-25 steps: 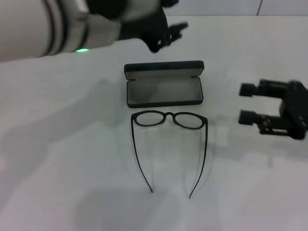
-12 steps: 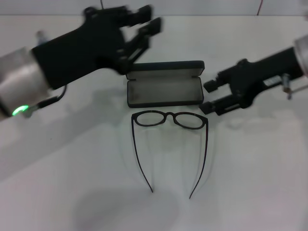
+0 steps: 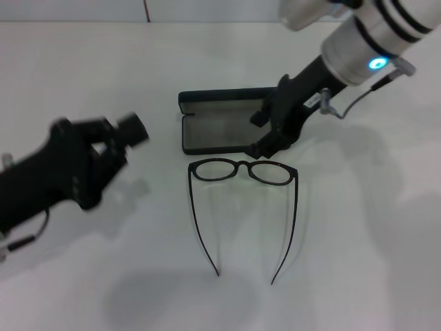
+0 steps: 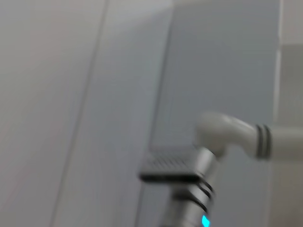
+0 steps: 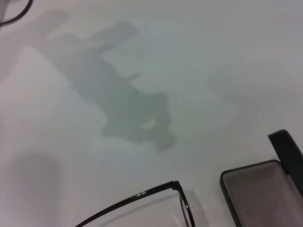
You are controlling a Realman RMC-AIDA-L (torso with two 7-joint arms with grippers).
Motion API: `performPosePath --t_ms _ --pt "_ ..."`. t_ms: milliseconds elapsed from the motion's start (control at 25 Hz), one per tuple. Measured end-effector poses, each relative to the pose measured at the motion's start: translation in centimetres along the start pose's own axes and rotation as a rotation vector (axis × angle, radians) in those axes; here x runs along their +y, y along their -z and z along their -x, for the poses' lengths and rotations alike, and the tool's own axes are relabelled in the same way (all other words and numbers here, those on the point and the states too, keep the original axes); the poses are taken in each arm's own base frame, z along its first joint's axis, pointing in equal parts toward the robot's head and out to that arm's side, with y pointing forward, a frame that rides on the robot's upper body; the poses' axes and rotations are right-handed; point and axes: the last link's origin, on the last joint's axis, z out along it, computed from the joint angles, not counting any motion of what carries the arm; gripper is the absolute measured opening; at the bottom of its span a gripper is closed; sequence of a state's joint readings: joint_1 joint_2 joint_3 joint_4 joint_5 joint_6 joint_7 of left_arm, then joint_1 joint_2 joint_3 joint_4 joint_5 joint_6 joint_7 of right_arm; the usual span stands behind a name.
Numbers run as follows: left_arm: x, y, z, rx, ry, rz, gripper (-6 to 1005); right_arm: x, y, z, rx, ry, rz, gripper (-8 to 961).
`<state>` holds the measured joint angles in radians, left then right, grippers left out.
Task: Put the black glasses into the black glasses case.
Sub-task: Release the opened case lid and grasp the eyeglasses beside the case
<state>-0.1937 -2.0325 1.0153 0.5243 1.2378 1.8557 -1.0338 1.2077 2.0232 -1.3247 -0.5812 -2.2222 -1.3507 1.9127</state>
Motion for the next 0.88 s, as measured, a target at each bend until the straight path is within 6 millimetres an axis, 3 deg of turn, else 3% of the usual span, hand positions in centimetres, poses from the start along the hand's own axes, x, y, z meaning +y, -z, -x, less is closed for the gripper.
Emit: performPosePath --t_ms 320,880 --pt "1.9 -0.1 2.9 -0.119 0.018 0.090 58 0.0 -1.7 1.8 0.053 0.037 -0.013 629" --pt "1.9 0.2 3.4 -0.183 0.085 0.116 162 0.1 -3.0 -0.3 0.050 -0.001 -0.028 622"
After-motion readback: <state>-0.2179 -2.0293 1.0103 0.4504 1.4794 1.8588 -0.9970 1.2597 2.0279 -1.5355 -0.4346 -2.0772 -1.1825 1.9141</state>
